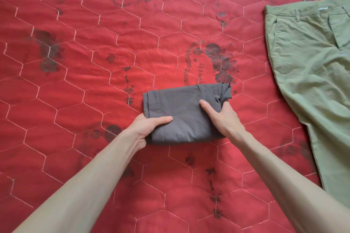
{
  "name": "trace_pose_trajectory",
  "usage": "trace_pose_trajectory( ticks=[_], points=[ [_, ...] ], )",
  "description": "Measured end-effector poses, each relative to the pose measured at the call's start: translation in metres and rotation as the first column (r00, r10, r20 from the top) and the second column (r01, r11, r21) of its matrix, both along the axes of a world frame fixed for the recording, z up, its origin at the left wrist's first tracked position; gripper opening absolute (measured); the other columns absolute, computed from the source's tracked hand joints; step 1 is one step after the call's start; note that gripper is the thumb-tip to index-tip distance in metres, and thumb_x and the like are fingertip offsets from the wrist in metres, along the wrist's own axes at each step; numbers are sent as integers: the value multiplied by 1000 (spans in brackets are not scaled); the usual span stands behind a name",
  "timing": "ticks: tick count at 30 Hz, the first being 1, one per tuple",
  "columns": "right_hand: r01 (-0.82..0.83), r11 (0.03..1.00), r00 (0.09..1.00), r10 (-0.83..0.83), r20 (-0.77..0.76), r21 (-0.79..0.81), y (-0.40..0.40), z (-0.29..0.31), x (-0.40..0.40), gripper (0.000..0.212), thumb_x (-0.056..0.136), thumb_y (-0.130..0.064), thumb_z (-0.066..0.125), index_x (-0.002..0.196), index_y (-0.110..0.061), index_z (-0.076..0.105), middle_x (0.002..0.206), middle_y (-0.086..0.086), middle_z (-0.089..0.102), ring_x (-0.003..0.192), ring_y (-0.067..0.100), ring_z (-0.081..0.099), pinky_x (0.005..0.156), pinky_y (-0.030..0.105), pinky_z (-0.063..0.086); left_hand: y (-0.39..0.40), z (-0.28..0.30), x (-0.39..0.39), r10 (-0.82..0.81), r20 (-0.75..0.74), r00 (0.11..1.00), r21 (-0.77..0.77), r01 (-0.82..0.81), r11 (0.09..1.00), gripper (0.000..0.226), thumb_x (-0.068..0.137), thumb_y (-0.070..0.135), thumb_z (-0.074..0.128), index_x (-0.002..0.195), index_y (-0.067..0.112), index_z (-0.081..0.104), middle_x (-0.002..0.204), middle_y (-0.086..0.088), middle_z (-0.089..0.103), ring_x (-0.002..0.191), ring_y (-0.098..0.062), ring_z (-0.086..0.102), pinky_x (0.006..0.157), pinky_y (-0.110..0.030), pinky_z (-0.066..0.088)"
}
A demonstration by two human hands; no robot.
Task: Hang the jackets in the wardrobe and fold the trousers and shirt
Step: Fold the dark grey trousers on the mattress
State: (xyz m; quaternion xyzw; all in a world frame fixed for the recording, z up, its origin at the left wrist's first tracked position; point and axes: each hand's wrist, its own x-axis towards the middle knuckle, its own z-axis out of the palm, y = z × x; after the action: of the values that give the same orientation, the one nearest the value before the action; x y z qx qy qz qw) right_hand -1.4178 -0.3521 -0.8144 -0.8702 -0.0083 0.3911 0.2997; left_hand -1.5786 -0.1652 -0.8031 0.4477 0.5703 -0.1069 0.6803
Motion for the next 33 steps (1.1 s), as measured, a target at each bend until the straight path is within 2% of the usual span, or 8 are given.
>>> trace_pose_trajectory(
  ticks=[4,9,12,16,20,25,29,33],
  points=[
    [57,978,986,-23,-167,199,-15,-5,-2,94,62,-82,78,129,-18,63,127,-5,71,118,15,67,110,44,50,-7,0,-11,9,94,996,-56,-4,998,47,75,3,88,119,12,74,110,-6,80,100,-23,77,79,-34,62],
    [136,944,978,-79,-192,301,-20,13,-7,79,72,-75,78,128,-23,62,129,-9,70,120,11,66,110,41,49,-14,19,-17,24,183,983,-11,-22,1000,53,74,-1,87,123,9,69,110,-6,80,103,-23,77,80,-34,62],
    [195,895,980,-197,-38,401,-18,42,-15,65,84,-60,78,133,-26,53,135,-13,64,124,1,61,107,28,47,-13,49,-19,2,239,971,48,-14,999,56,74,3,89,125,12,68,111,-4,80,102,-21,77,78,-32,60],
    [144,836,942,-280,186,529,-14,107,-27,102,92,-44,79,162,-49,4,147,-48,28,137,-26,32,110,1,26,-16,115,-25,-25,319,947,137,-20,990,63,65,13,95,122,17,68,109,0,80,101,-17,77,76,-27,60],
    [56,858,895,-270,354,511,-18,195,-42,108,93,-43,76,159,-57,-8,162,-38,19,138,-30,22,115,8,22,-27,195,-43,-13,396,918,183,-65,981,56,73,7,92,121,18,66,111,-1,80,101,-17,77,76,-22,60],
    [-35,856,870,-228,438,516,-22,296,-58,86,95,-34,76,165,-29,26,144,-48,36,136,-26,35,107,-2,25,-42,297,-69,33,483,875,225,-160,961,65,67,13,94,124,21,63,113,1,79,105,-17,76,79,-21,60],
    [-41,863,916,-168,365,503,-30,374,-66,48,86,-42,83,129,-31,65,111,-29,73,108,-12,66,93,9,47,-53,368,-91,31,531,847,255,-195,947,63,73,5,93,126,21,63,115,0,79,107,-18,75,83,-23,60],
    [-25,845,980,-85,180,534,-36,434,-78,54,65,-59,90,106,-27,76,99,-17,80,91,-1,75,72,12,54,-64,427,-115,37,580,814,268,-234,935,62,76,3,90,130,20,62,117,-2,78,108,-19,75,84,-24,60]
  ],
)
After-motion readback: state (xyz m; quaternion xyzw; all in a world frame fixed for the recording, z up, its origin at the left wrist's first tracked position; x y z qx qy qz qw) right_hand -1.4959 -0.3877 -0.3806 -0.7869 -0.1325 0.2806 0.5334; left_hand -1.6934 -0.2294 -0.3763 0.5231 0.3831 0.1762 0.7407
